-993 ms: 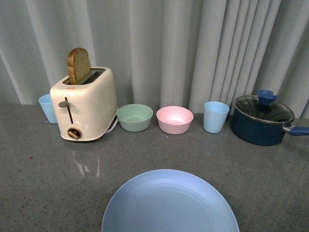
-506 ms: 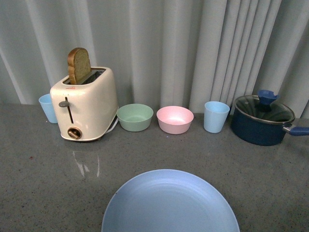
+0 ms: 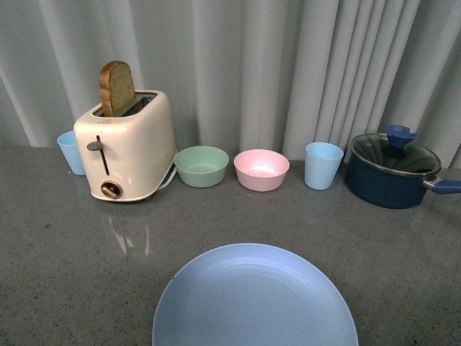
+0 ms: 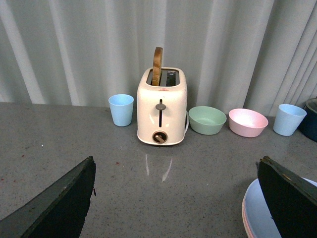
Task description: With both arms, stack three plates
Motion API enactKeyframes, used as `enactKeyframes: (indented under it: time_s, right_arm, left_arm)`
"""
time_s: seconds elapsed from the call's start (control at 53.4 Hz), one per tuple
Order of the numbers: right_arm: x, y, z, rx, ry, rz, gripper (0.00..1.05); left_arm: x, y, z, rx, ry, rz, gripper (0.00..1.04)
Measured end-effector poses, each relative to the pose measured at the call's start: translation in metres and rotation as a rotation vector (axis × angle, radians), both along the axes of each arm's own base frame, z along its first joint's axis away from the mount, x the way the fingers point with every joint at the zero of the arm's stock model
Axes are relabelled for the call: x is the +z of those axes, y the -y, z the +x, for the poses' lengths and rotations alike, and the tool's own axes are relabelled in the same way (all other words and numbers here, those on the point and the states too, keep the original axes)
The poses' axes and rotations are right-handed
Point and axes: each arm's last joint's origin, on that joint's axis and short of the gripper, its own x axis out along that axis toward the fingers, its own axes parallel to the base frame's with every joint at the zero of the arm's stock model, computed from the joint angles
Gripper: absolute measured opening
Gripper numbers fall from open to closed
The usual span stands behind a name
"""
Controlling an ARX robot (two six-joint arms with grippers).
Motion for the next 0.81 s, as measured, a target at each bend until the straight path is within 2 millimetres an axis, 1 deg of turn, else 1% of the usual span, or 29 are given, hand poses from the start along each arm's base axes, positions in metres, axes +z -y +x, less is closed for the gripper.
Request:
enactKeyframes:
  time_s: [0.806]
  right_arm:
    - [0.0, 0.0, 0.0, 0.0, 0.0, 0.0, 0.97]
  left_arm:
    - [0.0, 0.0, 0.0, 0.0, 0.0, 0.0, 0.98]
